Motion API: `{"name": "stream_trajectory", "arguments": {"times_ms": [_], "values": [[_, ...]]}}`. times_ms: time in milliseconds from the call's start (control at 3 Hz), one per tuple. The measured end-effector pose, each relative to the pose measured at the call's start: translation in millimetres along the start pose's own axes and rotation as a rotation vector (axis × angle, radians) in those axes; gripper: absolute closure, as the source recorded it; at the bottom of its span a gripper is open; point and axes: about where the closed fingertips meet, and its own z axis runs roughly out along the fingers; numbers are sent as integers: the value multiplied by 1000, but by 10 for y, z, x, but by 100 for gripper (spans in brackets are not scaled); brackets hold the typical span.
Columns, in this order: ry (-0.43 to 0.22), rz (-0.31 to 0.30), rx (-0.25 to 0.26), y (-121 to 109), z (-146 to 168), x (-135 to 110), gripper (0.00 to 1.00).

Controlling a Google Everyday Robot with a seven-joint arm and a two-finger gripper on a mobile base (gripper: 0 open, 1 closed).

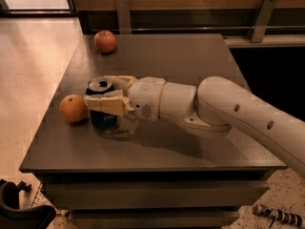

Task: Move pepsi can near orange

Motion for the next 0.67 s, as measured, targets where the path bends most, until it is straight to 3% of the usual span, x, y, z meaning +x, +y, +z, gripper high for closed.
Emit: {"name": "stream_trajectory", "arguments": {"times_ms": [667], "values": [[-1,-2,-3,22,17,-22,31]]}}
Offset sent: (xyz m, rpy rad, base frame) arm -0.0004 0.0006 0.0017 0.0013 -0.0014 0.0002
